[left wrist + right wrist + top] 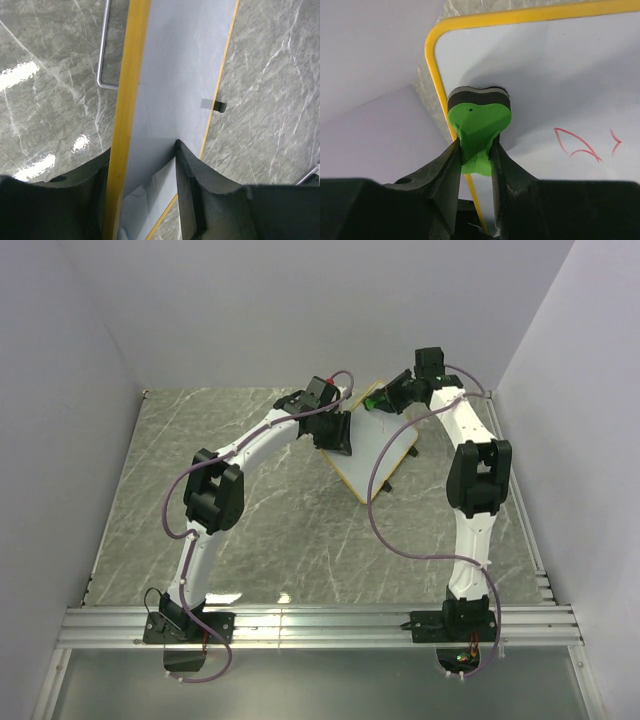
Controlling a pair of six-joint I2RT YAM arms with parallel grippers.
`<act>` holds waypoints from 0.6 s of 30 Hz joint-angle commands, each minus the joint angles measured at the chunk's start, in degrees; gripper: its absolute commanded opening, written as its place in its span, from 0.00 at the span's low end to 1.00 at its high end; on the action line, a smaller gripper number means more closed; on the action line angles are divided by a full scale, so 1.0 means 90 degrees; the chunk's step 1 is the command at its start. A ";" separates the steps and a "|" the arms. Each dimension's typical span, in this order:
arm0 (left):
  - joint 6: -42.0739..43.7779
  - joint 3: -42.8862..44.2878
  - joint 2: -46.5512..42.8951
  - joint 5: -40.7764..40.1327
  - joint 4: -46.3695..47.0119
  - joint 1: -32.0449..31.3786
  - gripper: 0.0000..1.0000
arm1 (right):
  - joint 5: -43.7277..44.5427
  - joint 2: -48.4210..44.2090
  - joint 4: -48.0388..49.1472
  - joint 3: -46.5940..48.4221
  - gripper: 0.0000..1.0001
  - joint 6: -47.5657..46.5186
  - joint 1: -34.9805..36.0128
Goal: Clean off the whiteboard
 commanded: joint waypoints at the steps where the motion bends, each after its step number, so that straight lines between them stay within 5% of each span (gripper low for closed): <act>1: 0.0564 -0.0049 0.0280 -0.0510 -0.0647 -0.0234 0.00 | -0.0077 0.0021 0.0320 -0.0560 0.00 0.0315 0.0059; 11: 0.0583 0.0049 0.0368 -0.0471 -0.0657 -0.0244 0.00 | 0.0196 -0.1122 0.1247 -0.4055 0.00 -0.0153 -0.0438; 18: 0.0564 0.0107 0.0446 -0.0373 -0.0647 -0.0244 0.00 | 0.0245 -0.1191 0.1200 -0.4167 0.00 -0.0310 -0.0596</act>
